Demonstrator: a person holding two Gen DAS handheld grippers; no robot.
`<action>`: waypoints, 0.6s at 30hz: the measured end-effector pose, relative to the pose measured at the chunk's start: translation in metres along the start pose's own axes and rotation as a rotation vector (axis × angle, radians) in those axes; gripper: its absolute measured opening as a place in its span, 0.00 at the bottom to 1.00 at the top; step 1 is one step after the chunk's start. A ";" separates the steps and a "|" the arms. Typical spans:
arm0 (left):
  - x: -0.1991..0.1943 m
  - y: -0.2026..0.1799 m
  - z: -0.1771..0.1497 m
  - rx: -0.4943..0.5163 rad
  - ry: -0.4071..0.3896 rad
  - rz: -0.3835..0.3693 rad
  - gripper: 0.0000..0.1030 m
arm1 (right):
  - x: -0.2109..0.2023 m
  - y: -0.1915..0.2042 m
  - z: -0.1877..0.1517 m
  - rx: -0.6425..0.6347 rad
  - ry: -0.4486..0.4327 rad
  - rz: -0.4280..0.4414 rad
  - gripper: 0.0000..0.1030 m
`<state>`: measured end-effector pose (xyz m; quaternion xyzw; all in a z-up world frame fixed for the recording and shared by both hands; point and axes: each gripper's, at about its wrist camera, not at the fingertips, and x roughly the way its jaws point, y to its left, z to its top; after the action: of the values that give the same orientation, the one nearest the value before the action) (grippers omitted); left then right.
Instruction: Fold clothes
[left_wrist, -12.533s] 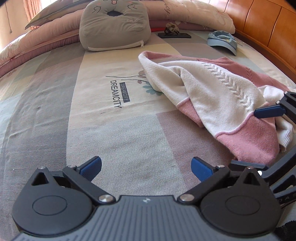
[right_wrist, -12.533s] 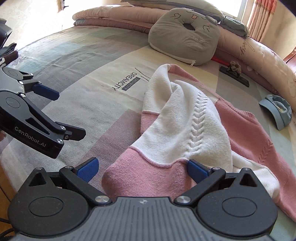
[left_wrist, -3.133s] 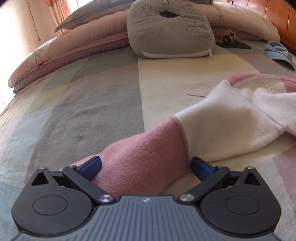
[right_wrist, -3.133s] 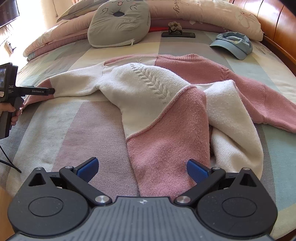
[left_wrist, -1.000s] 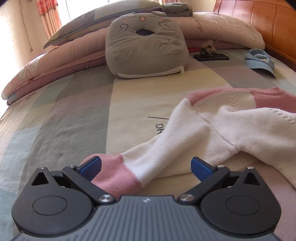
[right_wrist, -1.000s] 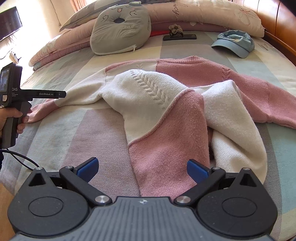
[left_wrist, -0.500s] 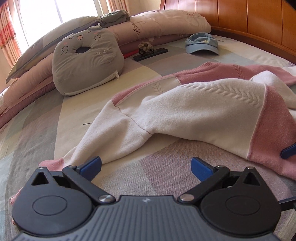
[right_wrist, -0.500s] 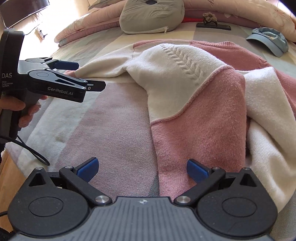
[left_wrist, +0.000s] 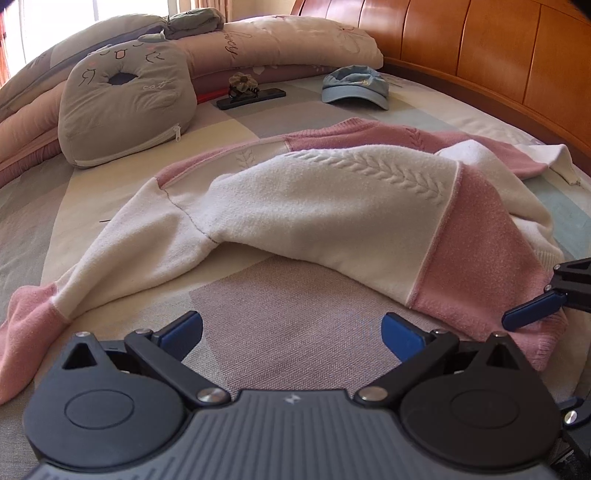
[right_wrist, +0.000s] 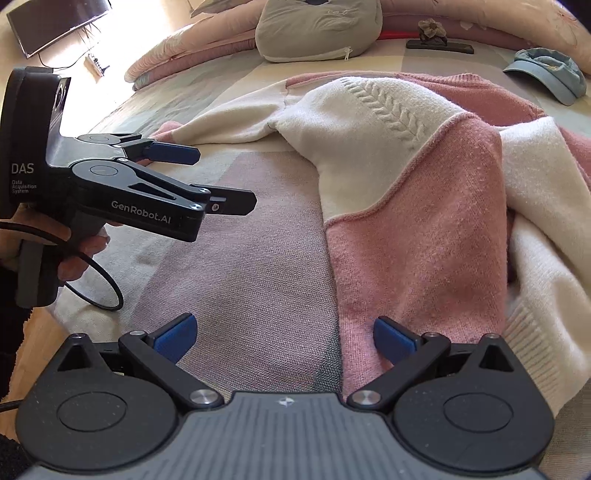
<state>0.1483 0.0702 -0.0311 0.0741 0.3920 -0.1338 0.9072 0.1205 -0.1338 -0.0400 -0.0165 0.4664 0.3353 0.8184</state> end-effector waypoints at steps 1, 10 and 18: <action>-0.001 -0.002 0.000 -0.003 -0.003 -0.015 0.99 | -0.006 -0.002 0.001 0.006 -0.014 -0.015 1.00; 0.008 -0.035 -0.003 -0.036 0.046 -0.124 0.99 | -0.062 -0.022 -0.006 0.049 -0.156 -0.135 1.00; -0.004 -0.048 0.010 -0.099 0.069 -0.095 0.99 | -0.078 -0.035 -0.019 0.073 -0.220 -0.137 1.00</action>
<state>0.1383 0.0227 -0.0229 0.0150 0.4324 -0.1546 0.8882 0.0992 -0.2094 -0.0006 0.0182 0.3836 0.2612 0.8856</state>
